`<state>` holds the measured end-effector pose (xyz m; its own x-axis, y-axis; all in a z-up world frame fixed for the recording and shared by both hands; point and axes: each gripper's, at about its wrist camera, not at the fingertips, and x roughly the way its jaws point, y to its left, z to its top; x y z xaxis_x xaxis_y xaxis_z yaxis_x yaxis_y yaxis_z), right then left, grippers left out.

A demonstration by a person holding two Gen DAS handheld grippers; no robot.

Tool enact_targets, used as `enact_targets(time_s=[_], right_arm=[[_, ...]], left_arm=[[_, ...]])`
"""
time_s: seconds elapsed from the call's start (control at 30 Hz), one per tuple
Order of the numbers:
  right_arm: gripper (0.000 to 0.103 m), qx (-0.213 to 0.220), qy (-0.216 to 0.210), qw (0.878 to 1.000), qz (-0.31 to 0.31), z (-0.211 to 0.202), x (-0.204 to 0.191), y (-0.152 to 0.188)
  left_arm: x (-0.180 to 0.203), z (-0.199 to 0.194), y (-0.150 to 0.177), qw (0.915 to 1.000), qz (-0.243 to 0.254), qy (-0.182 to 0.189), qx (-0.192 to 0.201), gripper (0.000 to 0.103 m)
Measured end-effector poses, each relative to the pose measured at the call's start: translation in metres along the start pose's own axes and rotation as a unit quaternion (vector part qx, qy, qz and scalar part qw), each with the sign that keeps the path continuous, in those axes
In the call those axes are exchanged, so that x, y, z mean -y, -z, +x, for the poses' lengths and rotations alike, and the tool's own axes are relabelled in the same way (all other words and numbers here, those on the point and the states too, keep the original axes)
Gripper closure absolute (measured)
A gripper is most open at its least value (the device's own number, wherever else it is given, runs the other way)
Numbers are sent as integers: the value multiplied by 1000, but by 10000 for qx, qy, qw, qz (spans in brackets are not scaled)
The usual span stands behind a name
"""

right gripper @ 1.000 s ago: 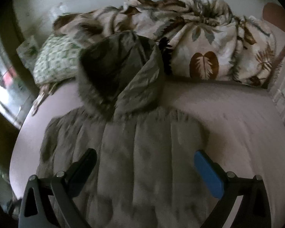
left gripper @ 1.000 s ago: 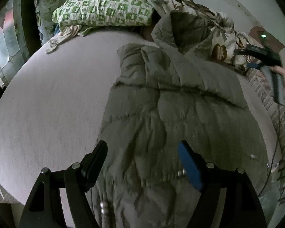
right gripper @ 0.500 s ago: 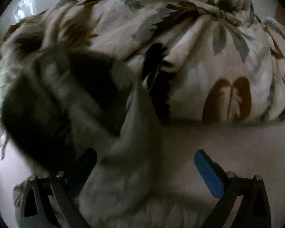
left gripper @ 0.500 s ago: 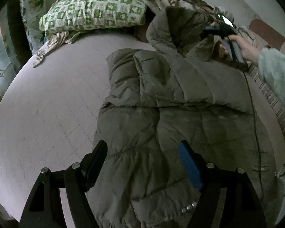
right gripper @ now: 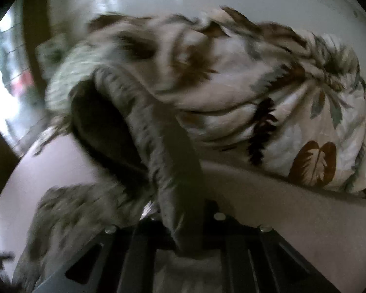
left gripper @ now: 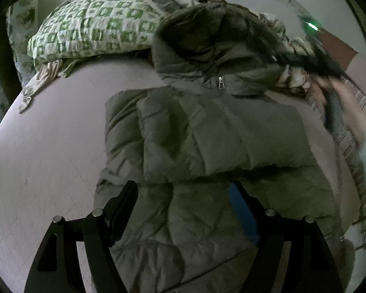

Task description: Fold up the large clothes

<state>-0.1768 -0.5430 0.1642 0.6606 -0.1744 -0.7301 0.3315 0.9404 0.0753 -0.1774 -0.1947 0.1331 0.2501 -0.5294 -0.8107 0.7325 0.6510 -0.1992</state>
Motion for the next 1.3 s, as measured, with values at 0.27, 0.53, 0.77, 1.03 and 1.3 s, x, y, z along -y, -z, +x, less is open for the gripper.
enact_targets(time_s=[0.27, 0.53, 0.77, 1.03, 1.3], right_arm=[[92, -258, -360, 9980, -452, -69, -44, 123], [92, -539, -93, 9983, -197, -48, -44, 157], [92, -528, 76, 9983, -226, -40, -52, 153], [92, -310, 148, 9990, -288, -43, -63, 143], [92, -481, -105, 9988, 48, -39, -35, 155]], left_arm=[[-11, -15, -41, 9965, -457, 86, 696, 25], [-22, 58, -77, 9943, -1064, 103, -38, 25], [-31, 101, -94, 9915, -1260, -320, -49, 72], [8, 31, -105, 9944, -535, -245, 883, 84], [8, 72, -33, 9979, -447, -474, 41, 83]])
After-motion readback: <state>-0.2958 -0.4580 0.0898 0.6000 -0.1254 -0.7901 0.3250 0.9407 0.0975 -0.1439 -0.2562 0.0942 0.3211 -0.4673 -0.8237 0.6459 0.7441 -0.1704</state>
